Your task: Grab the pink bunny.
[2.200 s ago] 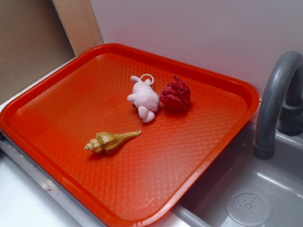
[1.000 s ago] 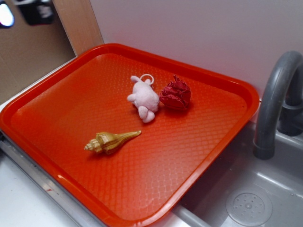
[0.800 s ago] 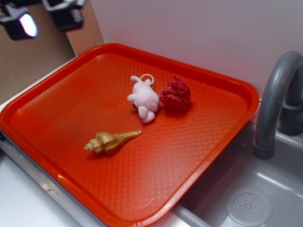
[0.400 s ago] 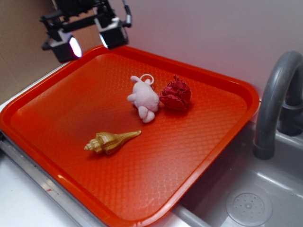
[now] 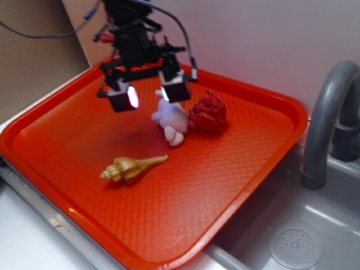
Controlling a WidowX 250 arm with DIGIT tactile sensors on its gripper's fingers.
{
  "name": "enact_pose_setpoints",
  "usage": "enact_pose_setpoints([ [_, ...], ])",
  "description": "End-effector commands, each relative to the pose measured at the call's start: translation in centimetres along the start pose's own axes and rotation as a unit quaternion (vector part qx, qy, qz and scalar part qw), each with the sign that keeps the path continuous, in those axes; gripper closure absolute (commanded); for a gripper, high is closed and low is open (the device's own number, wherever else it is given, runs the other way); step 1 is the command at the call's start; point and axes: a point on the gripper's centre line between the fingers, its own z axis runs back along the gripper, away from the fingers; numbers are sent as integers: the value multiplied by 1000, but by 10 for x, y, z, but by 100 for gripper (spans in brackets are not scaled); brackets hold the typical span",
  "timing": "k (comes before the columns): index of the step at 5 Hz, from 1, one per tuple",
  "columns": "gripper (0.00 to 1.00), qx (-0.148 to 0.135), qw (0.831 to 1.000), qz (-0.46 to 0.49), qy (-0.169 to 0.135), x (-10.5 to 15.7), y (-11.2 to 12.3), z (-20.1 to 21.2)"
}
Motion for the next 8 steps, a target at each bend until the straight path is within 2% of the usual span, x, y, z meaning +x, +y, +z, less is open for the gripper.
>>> enact_pose_setpoints([
  [1,0,-18,998,-68,-3,17,-36,-17],
  [2,100,-22,995,-101,5,13,-40,-22],
  [3,100,-9,994,-110,-16,11,-23,-12],
  [4,100,-2,980,-198,-34,19,1,29],
  [5,100,-19,948,-315,-48,41,30,77],
  [6,100,-26,938,-330,-102,48,62,117],
  [8,100,-28,939,-269,-214,34,116,194],
])
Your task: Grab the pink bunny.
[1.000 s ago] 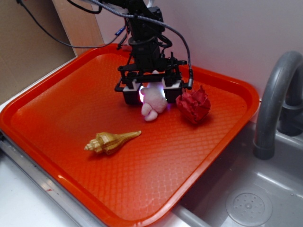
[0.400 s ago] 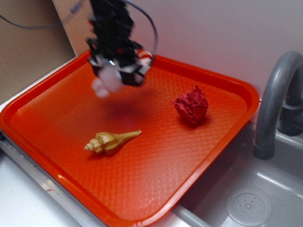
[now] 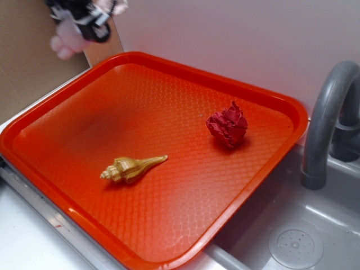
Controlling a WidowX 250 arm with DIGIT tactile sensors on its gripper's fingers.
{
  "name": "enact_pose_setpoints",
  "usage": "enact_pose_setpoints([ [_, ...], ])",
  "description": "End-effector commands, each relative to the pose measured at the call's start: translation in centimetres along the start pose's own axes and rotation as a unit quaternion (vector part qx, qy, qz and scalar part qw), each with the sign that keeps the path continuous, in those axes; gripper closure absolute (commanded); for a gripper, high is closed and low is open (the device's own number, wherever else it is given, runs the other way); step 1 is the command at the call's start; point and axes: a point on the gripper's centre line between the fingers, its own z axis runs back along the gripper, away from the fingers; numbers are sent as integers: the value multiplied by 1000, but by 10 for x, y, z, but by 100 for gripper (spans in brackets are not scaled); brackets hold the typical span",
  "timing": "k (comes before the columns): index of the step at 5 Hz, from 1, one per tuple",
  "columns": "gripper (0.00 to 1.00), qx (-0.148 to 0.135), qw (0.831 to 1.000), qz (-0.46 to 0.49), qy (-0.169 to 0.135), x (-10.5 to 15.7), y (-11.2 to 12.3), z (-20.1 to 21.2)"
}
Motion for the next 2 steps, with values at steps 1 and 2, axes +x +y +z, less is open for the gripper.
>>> enact_pose_setpoints([
  [1,100,57,989,99,-97,-14,29,74],
  [2,100,45,990,97,-90,-13,33,63],
])
